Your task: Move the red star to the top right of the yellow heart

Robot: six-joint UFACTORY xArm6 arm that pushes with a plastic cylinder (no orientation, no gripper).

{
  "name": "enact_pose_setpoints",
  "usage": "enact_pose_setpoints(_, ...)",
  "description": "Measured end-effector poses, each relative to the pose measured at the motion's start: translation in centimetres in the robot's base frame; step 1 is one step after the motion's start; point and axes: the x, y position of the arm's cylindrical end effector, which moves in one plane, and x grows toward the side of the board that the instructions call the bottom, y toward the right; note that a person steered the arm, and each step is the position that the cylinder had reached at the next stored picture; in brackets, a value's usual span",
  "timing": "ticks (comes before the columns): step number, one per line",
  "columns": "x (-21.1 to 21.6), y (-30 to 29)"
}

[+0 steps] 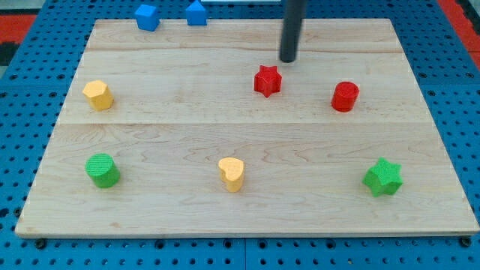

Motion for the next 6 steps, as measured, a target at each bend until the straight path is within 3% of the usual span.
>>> enact_pose_setpoints(1, 1.6, -1.1)
enact_pose_setpoints(2, 6.6, -2.5)
enact_pose_setpoints(3, 3.9, -4.0)
enact_pose_setpoints(4, 8.5, -11.1)
enact_pose_setpoints(5, 16.2, -10.4)
enact_pose_setpoints(6, 15.5, -4.0)
